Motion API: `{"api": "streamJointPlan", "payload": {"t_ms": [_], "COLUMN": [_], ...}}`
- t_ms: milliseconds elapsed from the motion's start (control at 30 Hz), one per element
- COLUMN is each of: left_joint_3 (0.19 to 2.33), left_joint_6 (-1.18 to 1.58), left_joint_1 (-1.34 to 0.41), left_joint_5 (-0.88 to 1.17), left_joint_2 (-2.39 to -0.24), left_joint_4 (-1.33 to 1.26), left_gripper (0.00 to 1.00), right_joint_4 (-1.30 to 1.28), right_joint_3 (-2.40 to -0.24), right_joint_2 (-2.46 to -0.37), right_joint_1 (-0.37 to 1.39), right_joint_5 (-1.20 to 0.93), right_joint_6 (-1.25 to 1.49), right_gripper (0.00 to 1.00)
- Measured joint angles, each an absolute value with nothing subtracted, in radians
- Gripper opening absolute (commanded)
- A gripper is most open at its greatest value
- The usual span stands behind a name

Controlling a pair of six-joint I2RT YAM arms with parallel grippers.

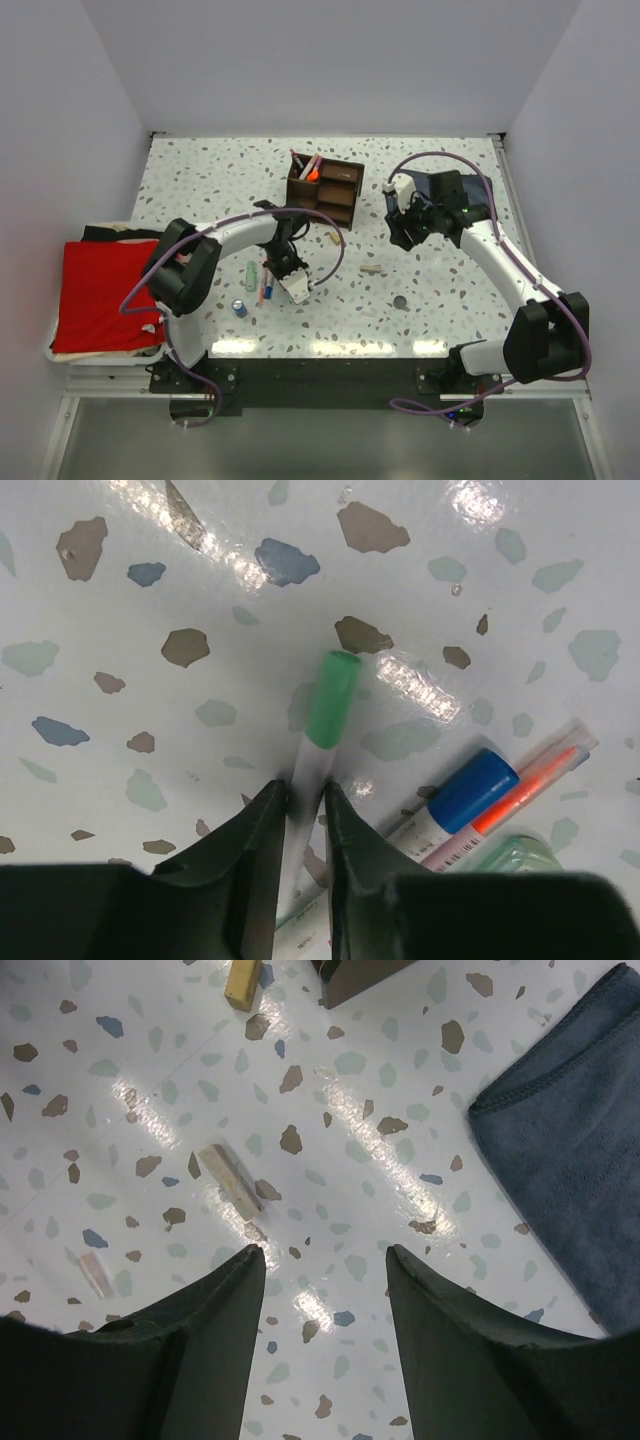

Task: Sort the stationery into containers
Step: Pick up the pen from the center of the board, then place the pen in the storage box.

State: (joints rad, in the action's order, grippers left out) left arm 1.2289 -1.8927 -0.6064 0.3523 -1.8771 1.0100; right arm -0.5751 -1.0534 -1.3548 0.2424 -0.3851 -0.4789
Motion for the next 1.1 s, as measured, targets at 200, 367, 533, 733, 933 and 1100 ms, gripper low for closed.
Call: {"api": "streamJointPlan", "payload": {"t_ms": [200, 367, 533, 733, 933, 1100], "left_joint_3": [1.252, 1.354, 1.628, 2.071, 1.834, 1.646], "left_joint_6": [-1.829, -1.771, -1.72, -1.58, -0.836, -0.038], "left_joint_1": [-0.622, -0.626, -0.632, -0.606, -0.417, -0.246], "left_joint_5": [0.348, 0.405, 0.546, 0.807, 1.148, 1.189], "left_joint_2": [-1.895, -1.962, -2.048, -2.076, -1.945, -2.007], "left_joint_4": [1.012, 1.077, 1.195, 1.206, 0.43, -0.443], "left_gripper": [0.03, 0.0, 0.0, 0.0, 0.0, 0.0], "right_joint_4": [-0.575, -0.577, -0.581, -0.583, -0.585, -0.585], "right_joint_3": [-1.054, -1.054, -1.056, -1.074, -1.105, -1.127], "right_joint_2": [-1.358, -1.37, -1.377, -1.414, -1.452, -1.483], "right_joint_1": [0.242, 0.242, 0.242, 0.242, 0.242, 0.242], "right_joint_5": [-0.385, -0.381, -0.375, -0.353, -0.345, -0.331], "right_joint_6": [-0.479, -0.479, -0.479, -0.48, -0.484, -0.488], "right_gripper": [0.56, 0.56, 0.56, 0.56, 0.56, 0.56]}}
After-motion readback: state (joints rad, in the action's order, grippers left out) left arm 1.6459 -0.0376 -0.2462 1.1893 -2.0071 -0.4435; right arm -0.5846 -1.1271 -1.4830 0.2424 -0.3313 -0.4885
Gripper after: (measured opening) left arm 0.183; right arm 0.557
